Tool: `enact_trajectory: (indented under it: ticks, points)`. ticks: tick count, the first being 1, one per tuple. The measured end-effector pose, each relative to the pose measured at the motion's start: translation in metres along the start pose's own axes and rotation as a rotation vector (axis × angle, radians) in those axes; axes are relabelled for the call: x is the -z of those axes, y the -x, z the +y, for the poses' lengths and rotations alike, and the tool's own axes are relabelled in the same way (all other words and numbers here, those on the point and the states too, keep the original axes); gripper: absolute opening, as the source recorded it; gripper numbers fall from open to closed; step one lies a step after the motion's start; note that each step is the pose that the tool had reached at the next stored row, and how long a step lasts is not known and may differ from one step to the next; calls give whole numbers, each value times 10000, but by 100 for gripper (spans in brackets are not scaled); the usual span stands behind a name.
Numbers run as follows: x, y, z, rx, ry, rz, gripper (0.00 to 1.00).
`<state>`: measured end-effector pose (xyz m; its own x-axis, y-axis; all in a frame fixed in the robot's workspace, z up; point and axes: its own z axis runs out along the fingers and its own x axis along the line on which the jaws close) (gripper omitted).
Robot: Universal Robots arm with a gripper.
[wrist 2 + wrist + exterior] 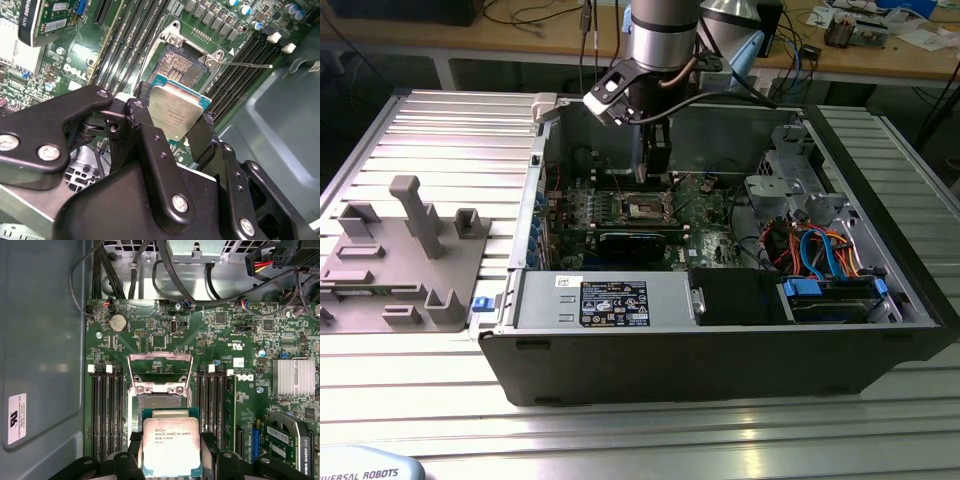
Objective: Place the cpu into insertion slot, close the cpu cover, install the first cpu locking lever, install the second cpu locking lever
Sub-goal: 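Place the cpu into insertion slot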
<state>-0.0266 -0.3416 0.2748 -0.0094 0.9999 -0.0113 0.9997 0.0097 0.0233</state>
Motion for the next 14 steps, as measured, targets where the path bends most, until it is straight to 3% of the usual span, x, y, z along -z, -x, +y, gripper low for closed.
enact_trajectory:
  ticks: [9, 14]
  points:
    - [-119, -27, 8, 13, 0, 0, 54]
    - [-266, -52, 5, 13, 0, 0, 54]
